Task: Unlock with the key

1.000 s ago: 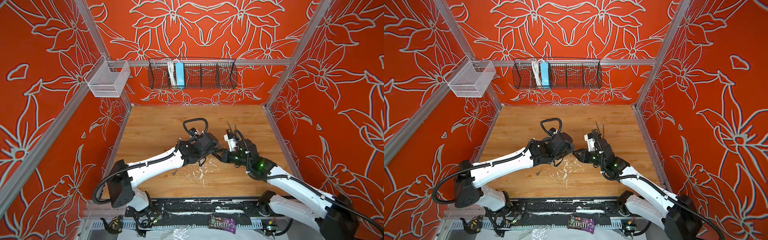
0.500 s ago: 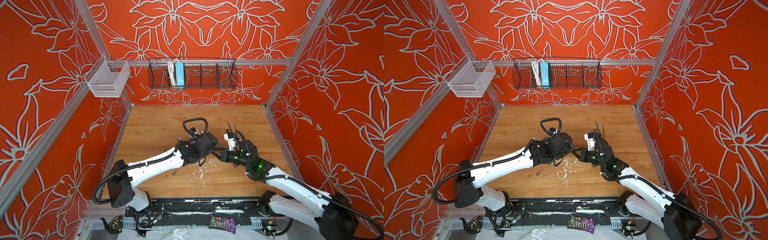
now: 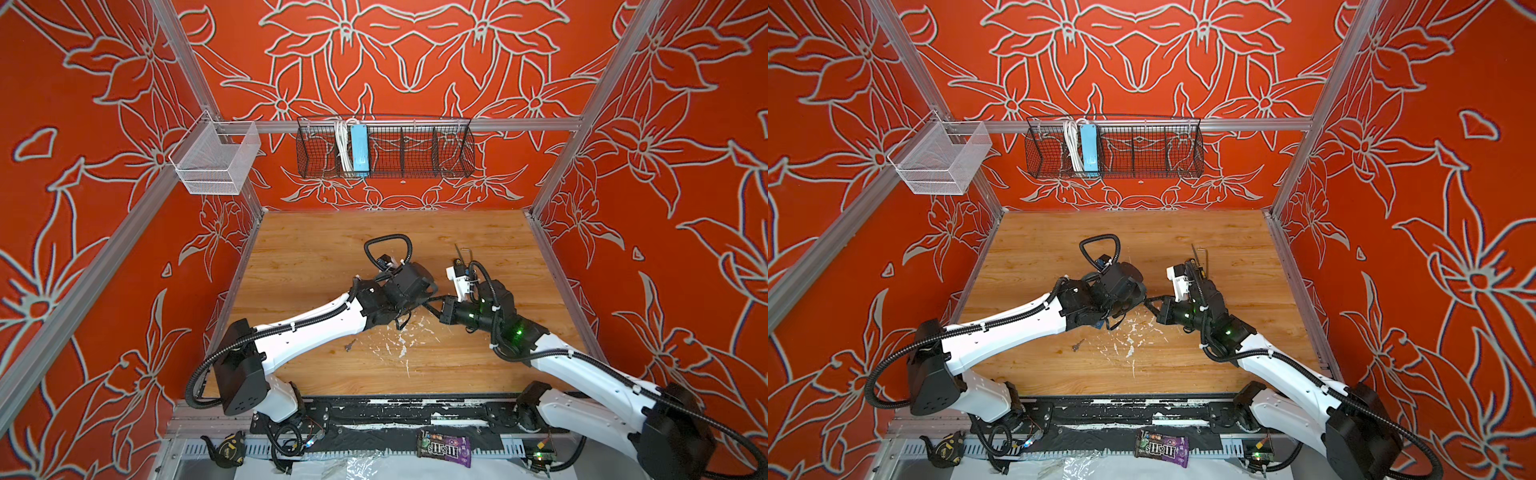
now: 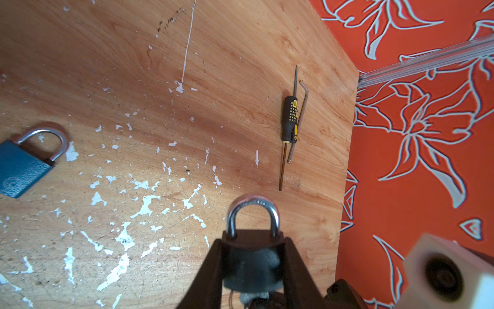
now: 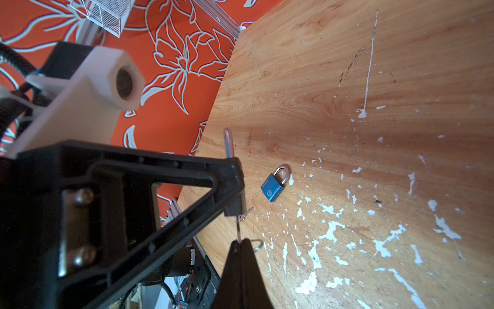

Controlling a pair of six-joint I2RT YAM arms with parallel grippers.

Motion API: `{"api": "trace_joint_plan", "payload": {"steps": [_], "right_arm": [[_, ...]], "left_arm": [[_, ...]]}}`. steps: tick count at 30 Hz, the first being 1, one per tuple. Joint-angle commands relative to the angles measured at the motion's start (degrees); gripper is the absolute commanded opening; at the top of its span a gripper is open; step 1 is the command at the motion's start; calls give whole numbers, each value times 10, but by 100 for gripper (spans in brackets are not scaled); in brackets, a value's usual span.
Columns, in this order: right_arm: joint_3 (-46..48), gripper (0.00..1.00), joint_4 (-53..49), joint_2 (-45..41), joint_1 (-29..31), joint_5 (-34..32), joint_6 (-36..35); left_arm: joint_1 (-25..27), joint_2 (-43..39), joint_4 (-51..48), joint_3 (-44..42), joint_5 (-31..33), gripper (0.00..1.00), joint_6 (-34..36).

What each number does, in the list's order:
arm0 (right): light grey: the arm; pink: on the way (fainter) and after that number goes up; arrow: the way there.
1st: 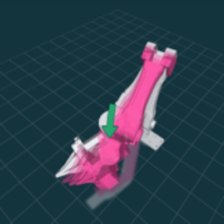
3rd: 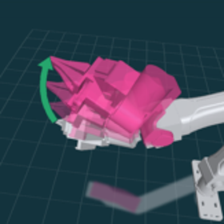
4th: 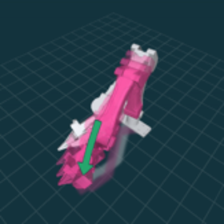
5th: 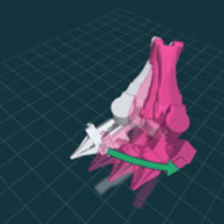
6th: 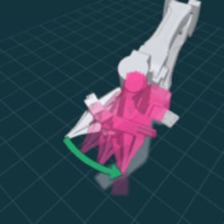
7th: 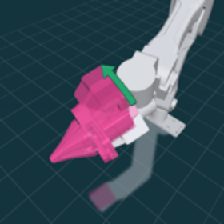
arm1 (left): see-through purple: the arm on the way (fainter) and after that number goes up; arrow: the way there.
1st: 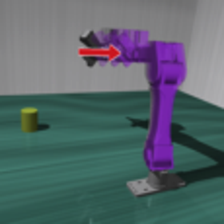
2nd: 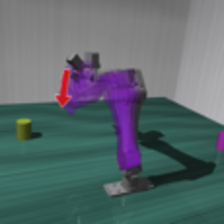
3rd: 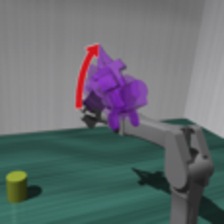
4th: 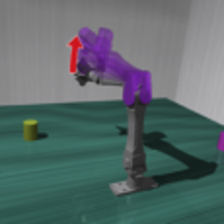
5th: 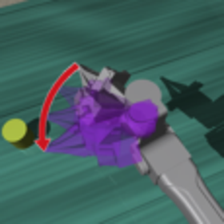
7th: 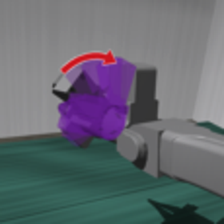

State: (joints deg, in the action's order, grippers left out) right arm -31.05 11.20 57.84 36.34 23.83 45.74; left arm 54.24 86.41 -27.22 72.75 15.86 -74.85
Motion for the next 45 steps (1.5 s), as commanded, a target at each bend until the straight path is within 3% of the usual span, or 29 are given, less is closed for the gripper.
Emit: {"api": "trace_joint_plan", "payload": {"steps": [1, 4, 11, 18, 23, 30, 35, 45], "right_arm": [[-24, 0, 39, 13, 2, -36, -37], [-29, 0, 27, 10, 3, -59, -42], [-25, 1, -25, -14, 3, -42, -56], [-22, 21, -84, -59, 3, -23, -68], [-13, 29, -72, -63, 3, -2, -34], [-1, 30, 29, -42, 4, -19, 63], [-16, 30, 1, -29, 7, -47, 50], [-23, 28, 40, 0, 12, -34, 60]], "left_arm": [[19, 1, 63, 1, -107, 0, -14], [24, -1, 67, 4, -101, 0, -8], [-1, -18, 50, -9, -14, 0, 8], [-15, -33, 44, -16, 36, 0, 14], [-17, -36, 46, -17, 44, 0, 15], [-17, -38, 60, -29, 33, 0, 7], [-17, -43, 65, -37, 33, 0, 4], [-17, -54, 69, -40, 34, 0, 2]]}}
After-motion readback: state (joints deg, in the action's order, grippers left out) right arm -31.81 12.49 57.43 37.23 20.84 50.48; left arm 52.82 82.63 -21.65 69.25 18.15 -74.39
